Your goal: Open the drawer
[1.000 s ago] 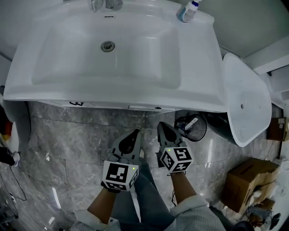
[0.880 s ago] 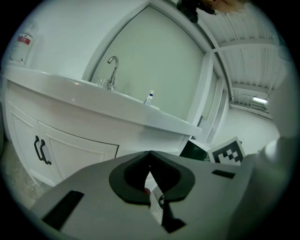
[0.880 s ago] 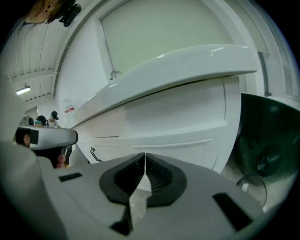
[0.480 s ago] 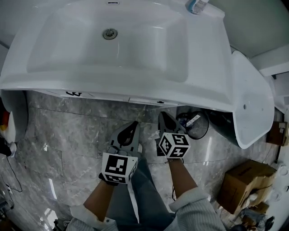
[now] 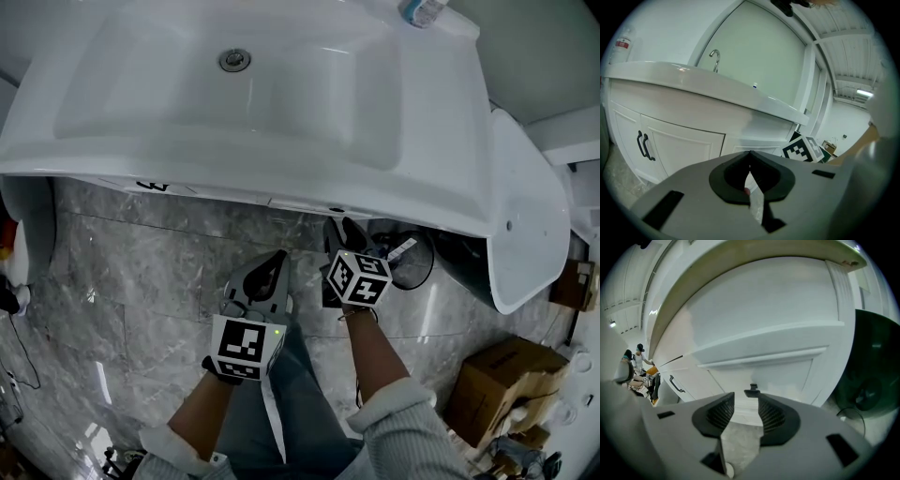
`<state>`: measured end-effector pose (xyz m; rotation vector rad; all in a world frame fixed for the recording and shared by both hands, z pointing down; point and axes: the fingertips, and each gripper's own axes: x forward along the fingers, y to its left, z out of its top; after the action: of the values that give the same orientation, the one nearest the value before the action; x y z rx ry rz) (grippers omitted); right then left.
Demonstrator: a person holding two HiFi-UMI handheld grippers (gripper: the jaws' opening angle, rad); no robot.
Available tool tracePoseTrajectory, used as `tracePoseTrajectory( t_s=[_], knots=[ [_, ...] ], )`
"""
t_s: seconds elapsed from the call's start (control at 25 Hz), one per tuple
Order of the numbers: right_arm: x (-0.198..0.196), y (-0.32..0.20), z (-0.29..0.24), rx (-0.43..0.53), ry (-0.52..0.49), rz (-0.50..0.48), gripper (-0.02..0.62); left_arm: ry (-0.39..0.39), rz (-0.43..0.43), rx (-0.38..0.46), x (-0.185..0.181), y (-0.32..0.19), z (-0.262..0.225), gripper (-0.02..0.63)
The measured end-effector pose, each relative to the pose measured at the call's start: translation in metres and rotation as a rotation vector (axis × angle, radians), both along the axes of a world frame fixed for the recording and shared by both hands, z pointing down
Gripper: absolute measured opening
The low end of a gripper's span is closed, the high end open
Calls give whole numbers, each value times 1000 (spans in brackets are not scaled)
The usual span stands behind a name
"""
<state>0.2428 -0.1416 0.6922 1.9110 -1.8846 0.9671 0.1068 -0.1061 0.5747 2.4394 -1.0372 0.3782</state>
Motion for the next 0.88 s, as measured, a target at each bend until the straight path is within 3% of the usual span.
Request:
tracePoseTrajectory(
  t_s=[0.24, 0.88],
  knots=[
    [8, -11, 12, -28, 5, 30, 175, 1, -11, 6, 0, -1, -1, 17],
    [15, -35, 24, -88, 40, 75, 170, -18, -43, 1, -12, 1, 4, 17]
  ],
)
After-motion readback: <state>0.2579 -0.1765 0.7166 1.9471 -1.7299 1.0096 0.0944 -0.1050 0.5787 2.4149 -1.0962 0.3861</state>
